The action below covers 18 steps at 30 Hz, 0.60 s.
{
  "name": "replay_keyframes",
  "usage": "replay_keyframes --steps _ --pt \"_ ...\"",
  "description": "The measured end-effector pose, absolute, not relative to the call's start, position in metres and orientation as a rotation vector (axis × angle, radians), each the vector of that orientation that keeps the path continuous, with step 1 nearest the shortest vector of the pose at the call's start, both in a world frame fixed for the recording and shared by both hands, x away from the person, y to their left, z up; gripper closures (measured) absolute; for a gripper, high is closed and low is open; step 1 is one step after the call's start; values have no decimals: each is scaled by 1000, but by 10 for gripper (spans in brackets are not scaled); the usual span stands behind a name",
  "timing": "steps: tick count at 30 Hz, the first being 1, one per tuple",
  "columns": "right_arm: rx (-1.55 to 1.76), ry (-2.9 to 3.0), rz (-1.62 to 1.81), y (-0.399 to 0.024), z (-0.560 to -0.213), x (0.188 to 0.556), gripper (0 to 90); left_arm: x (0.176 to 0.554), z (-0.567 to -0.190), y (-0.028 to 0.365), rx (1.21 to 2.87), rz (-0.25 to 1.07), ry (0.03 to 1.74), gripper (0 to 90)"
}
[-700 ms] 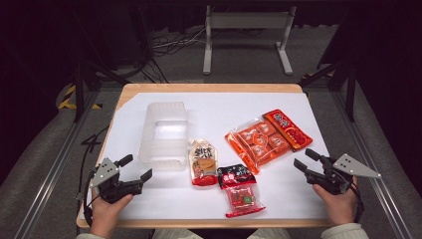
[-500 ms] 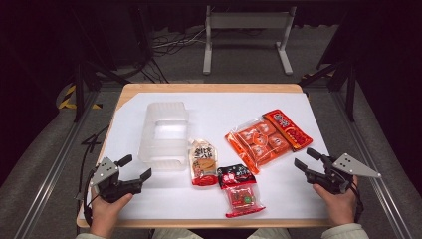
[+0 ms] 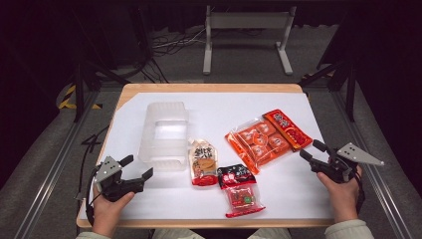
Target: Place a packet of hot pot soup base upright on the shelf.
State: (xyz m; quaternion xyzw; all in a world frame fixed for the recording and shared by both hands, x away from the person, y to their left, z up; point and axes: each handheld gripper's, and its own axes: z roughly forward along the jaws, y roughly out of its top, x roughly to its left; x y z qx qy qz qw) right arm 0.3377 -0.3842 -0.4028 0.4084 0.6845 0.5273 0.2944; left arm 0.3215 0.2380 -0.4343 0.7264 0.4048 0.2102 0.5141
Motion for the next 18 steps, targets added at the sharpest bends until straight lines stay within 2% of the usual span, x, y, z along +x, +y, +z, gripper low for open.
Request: replay_keyframes --steps 18 --pt "1304 1793 1321 -405 -409 383 292 322 -435 238 1752 503 974 134"
